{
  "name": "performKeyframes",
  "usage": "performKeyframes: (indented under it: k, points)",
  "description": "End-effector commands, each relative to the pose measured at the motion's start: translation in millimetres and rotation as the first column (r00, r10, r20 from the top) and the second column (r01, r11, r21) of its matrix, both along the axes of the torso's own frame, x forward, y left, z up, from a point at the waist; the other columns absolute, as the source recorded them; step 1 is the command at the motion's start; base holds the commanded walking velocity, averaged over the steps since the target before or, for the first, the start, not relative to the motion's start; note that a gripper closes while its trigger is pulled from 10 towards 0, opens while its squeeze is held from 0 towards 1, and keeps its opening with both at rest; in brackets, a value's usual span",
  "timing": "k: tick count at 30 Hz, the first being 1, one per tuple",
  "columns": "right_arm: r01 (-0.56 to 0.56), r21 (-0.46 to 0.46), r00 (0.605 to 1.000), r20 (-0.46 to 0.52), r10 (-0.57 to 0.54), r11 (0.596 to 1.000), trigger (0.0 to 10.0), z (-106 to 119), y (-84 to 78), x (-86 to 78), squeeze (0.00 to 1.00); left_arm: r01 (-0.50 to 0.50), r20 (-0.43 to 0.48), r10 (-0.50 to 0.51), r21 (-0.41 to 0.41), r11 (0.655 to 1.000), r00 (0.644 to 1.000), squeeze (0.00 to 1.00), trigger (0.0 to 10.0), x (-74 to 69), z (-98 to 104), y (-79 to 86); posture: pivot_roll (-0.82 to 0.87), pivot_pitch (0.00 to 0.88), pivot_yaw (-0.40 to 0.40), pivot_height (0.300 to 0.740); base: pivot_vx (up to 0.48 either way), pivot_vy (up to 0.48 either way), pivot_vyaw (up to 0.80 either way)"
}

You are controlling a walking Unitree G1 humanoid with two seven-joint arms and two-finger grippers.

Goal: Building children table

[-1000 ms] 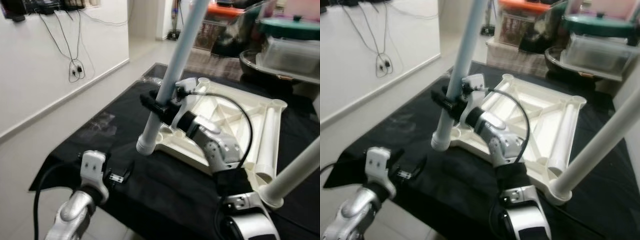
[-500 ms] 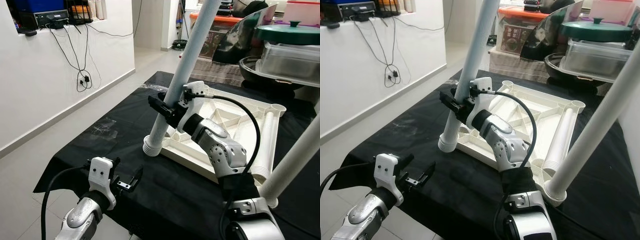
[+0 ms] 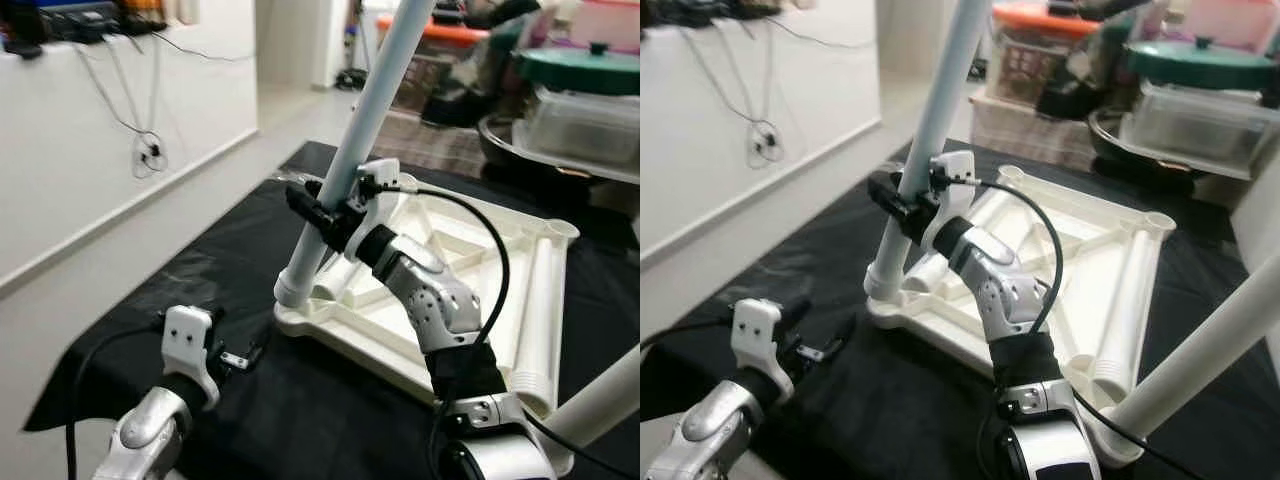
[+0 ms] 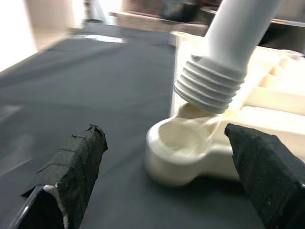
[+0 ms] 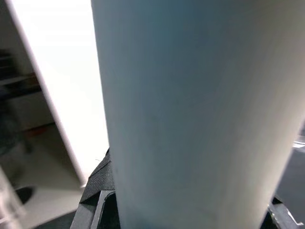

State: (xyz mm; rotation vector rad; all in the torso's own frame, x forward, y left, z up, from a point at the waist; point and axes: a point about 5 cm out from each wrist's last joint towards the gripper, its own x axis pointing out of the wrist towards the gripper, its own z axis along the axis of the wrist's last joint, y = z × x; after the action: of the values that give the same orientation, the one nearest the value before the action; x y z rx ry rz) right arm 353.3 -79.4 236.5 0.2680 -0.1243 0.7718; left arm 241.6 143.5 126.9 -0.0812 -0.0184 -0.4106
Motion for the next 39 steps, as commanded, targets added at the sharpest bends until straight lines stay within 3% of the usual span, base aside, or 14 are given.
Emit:
performKeyframes:
  k: [1, 18, 32, 39]
  points:
    - [0.004, 0.015, 1.0, 0.03, -0.005, 1.0, 0.0, 8, -0.5, 0.5, 0.0, 0.011, 0.005, -0.011, -0.016, 1.0, 1.0, 0.0, 10.0, -2.5, 1, -1.2, 0.06, 0.0, -0.072, 0.74, 0.0, 0.0, 0.0]
    - [0.013, 0.023, 0.999, 0.031, -0.014, 1.0, 0.0, 10, -2.1, 2.3, 0.0, 0.011, -0.006, -0.011, 0.004, 1.0, 1.0, 0.0, 10.0, -2.8, 0, -1.1, 0.07, 0.0, -0.069, 0.74, 0.0, 0.0, 0.0]
    - [0.001, 0.019, 0.999, 0.051, -0.002, 1.0, 0.0, 11, -0.2, 0.2, 0.0, 0.007, -0.008, -0.007, 0.013, 1.0, 1.0, 0.0, 10.0, -3.7, -2, 0.4, 0.07, 0.0, -0.066, 0.74, 0.0, 0.0, 0.67]
    - [0.064, 0.002, 0.996, 0.057, -0.064, 0.998, 0.0, 13, -9.7, 6.7, 0.0, 0.002, -0.01, -0.002, 0.021, 1.0, 1.0, 0.0, 10.0, -4.6, -3, 1.0, 0.07, 0.0, -0.069, 0.74, 0.0, 0.0, 0.0]
